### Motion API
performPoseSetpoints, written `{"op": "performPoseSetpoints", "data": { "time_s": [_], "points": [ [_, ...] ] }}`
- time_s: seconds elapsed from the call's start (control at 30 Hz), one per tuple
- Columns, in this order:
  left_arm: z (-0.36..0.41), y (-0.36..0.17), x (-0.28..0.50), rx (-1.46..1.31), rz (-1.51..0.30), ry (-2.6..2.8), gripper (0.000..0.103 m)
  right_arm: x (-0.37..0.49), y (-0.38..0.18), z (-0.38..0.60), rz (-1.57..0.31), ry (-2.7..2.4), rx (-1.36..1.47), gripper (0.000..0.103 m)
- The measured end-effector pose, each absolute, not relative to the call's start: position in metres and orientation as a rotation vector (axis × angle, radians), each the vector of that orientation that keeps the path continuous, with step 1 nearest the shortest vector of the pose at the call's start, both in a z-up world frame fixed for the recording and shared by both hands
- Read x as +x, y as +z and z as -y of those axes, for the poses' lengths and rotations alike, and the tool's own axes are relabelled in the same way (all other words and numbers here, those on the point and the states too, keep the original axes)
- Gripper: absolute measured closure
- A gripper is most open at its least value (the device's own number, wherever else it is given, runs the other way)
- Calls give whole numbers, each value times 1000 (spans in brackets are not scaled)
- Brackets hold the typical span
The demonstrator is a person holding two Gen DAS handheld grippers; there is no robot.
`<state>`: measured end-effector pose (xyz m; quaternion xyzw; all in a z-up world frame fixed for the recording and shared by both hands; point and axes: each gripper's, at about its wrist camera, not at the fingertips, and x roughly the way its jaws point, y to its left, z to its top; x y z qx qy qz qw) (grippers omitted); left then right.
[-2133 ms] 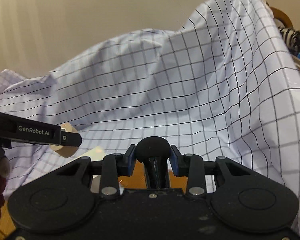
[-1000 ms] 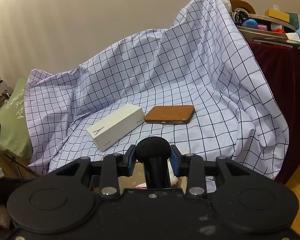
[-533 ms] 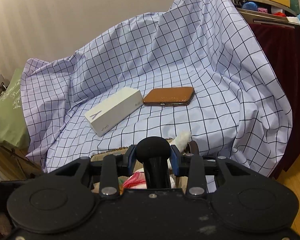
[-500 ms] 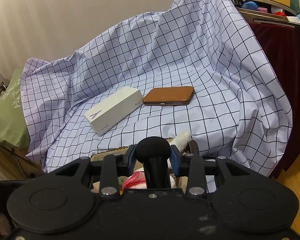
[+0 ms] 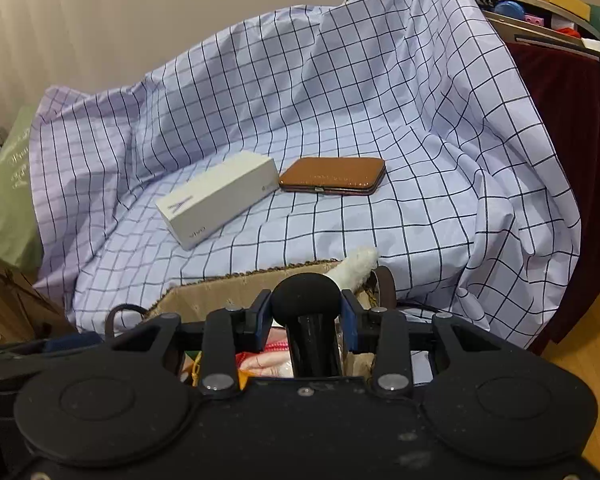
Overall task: Organize soft objects
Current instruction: 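Carry the beige tape and black knob into the basket and open both tools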
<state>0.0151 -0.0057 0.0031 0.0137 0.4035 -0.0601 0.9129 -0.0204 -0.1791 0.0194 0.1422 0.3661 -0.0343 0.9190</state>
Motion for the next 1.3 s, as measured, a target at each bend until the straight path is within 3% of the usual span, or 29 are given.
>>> {"op": "performPoseSetpoints", "data": {
  "time_s": [0.8, 1.07, 1.17, 1.3],
  "points": [
    [-6, 0, 12, 5, -838, -95, 36, 1, 19, 162, -769, 1, 223, 65],
    [-7, 1, 12, 1, -836, -91, 35, -2, 26, 165, -738, -16, 217, 49],
    [-7, 2, 11, 0, -831, -89, 24, -6, 28, 168, -726, -35, 205, 45],
    [-6, 5, 9, 5, -814, -86, 24, -13, 29, 172, -718, -66, 180, 34]
  ]
}}
